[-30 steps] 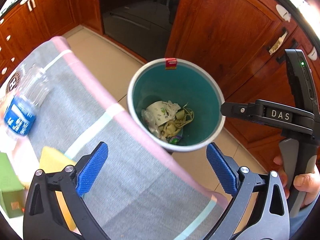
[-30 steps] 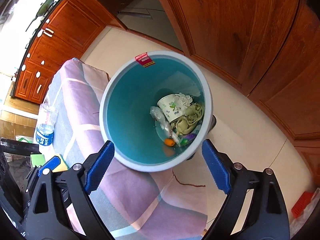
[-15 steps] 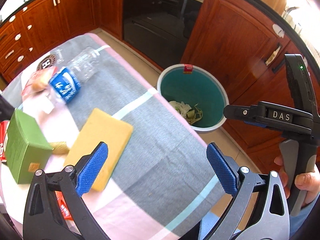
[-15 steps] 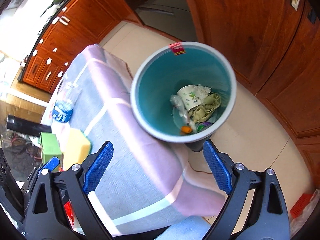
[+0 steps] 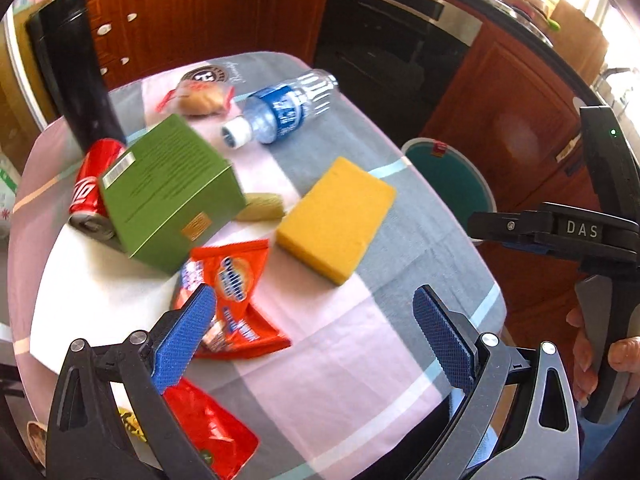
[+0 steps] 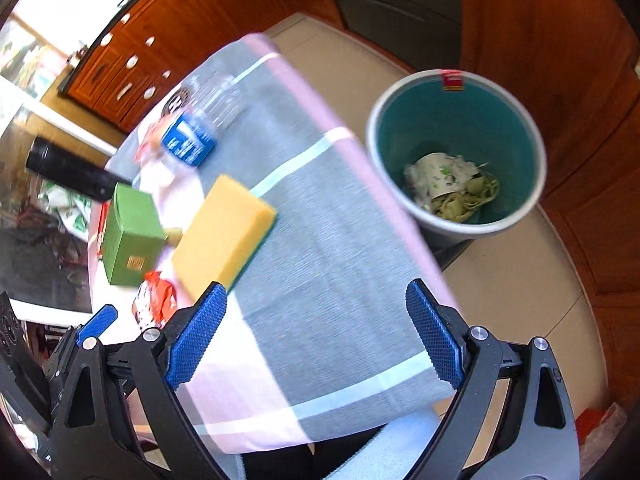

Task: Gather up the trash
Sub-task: 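Move both tools back over the table toward the paper towel and wrapper, then grasp the white paper towel with the left tool while the right tool grasps the Ovaltine wrapper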

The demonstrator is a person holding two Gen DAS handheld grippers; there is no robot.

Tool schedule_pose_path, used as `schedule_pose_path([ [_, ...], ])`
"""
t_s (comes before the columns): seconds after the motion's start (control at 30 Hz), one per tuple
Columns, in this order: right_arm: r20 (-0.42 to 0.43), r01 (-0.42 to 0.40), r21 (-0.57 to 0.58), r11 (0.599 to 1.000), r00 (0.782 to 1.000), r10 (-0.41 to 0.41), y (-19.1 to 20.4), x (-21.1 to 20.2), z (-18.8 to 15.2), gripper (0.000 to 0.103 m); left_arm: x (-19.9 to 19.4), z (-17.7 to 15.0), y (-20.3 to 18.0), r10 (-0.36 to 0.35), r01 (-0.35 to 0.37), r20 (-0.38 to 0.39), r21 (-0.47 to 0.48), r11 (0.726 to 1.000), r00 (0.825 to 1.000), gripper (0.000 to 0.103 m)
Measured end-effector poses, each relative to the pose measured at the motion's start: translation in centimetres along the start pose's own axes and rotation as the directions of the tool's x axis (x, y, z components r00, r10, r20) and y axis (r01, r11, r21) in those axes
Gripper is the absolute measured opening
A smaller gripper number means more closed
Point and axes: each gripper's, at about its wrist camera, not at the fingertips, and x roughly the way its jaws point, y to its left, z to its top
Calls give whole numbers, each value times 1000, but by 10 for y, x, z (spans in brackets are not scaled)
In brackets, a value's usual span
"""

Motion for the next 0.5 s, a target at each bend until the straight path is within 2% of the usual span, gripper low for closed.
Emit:
schedule_pose_path([
  [0.27,-68,-23,-131,991,998,14,77,26,-30,87,-28,-48,85,55,-52,15,-151,987,998,99],
  [0.5,-138,-23,-188,982,990,-4,123,56,-52,87,-41,-63,140,166,-162,8,-170,972,986,99],
])
